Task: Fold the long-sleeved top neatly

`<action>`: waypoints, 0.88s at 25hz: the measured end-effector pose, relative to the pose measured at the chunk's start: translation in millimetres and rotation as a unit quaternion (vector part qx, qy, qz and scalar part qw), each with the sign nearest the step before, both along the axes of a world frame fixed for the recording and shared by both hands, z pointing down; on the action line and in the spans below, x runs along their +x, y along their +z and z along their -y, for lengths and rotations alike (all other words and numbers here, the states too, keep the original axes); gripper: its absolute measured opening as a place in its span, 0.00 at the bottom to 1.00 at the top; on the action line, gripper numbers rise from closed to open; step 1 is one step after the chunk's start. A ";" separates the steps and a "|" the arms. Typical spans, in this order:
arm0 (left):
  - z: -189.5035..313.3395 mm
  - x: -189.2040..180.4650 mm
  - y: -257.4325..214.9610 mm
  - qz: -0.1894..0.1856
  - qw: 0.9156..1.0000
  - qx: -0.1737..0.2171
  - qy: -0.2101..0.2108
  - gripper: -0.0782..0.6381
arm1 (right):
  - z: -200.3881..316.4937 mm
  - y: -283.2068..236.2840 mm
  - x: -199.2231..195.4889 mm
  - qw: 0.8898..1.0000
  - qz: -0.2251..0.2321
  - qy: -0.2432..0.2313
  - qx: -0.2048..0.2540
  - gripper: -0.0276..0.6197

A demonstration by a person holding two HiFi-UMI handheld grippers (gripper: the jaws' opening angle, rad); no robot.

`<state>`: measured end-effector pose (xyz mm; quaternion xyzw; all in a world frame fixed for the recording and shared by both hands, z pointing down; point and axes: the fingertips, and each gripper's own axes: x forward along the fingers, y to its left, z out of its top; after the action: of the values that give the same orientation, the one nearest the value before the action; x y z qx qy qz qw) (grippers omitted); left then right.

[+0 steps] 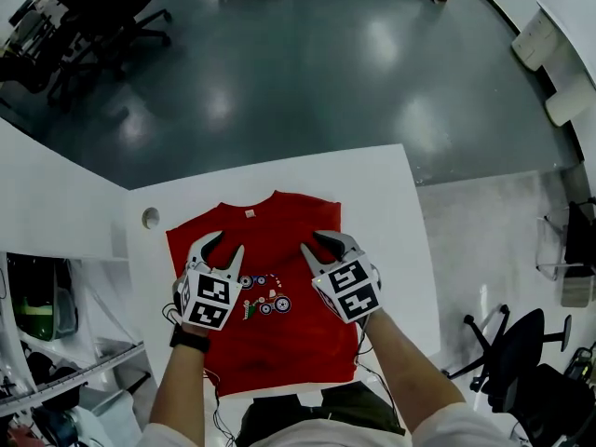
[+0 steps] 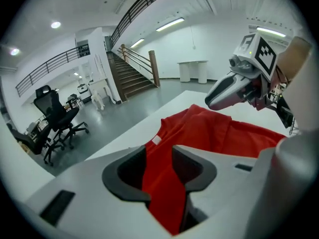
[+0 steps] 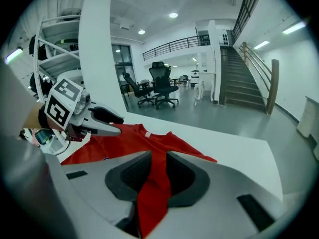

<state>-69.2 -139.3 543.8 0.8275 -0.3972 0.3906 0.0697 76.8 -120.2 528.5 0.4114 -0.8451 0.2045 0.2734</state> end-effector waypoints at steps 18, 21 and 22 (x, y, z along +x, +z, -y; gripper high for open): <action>-2.9 -70.7 57.9 0.002 0.999 -0.042 -0.023 0.34 | 8.2 65.7 -13.4 0.991 -0.118 -0.062 -0.033 0.21; -2.7 -70.5 58.3 -0.005 0.999 -0.042 -0.022 0.34 | 8.2 66.6 -13.4 0.990 -0.118 -0.063 -0.032 0.21; -3.4 -70.6 58.9 -0.006 0.999 -0.043 -0.022 0.34 | 7.5 67.2 -13.4 0.990 -0.118 -0.064 -0.032 0.21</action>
<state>-139.7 -135.9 602.7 0.8171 -0.3981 0.4006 0.1159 63.4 -127.7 595.7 0.3689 -0.8243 0.1640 0.3970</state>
